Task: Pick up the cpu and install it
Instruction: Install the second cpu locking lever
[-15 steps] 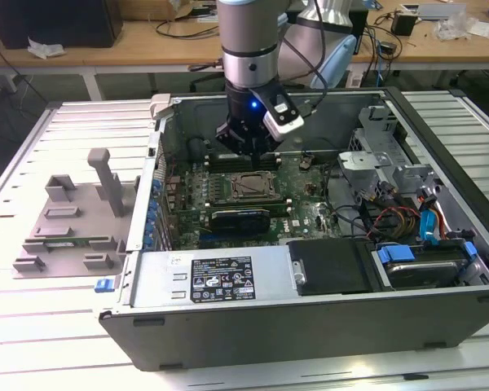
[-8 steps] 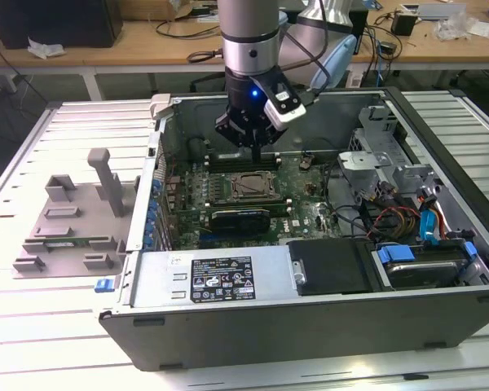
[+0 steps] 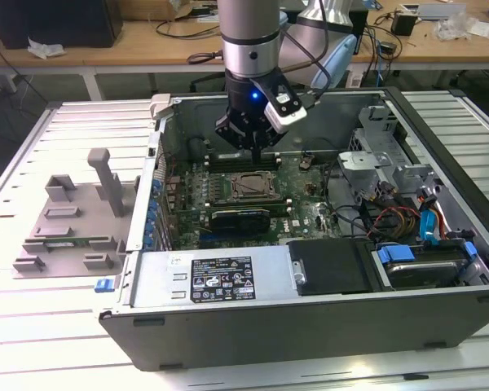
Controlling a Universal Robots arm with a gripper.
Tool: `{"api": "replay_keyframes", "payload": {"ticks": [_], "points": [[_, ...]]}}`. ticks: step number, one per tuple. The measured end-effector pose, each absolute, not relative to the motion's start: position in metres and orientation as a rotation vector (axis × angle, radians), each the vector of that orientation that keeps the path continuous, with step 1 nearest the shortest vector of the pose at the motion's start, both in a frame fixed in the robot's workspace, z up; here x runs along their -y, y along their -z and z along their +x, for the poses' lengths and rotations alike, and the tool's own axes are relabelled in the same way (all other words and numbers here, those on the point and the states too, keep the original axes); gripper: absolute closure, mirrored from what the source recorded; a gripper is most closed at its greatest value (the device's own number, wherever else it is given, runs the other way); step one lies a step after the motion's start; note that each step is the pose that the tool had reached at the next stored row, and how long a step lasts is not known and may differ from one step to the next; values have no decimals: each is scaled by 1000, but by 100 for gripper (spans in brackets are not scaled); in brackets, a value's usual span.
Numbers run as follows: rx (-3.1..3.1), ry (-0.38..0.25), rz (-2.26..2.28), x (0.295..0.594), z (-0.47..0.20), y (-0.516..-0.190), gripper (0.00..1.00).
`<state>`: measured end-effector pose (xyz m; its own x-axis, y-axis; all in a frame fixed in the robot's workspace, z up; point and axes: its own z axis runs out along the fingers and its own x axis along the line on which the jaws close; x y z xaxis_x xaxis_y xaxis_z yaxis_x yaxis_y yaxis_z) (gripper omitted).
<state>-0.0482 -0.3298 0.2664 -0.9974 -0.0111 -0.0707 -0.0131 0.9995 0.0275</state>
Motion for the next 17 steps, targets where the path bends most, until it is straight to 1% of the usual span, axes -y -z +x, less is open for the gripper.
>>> {"api": "replay_keyframes", "payload": {"ticks": [7,14,17], "points": [[-3071,-43,-19,333,-48,-266,89],[-3071,-43,-19,359,-49,-266,89],[-3076,-43,-19,364,-49,-266,89]]}}
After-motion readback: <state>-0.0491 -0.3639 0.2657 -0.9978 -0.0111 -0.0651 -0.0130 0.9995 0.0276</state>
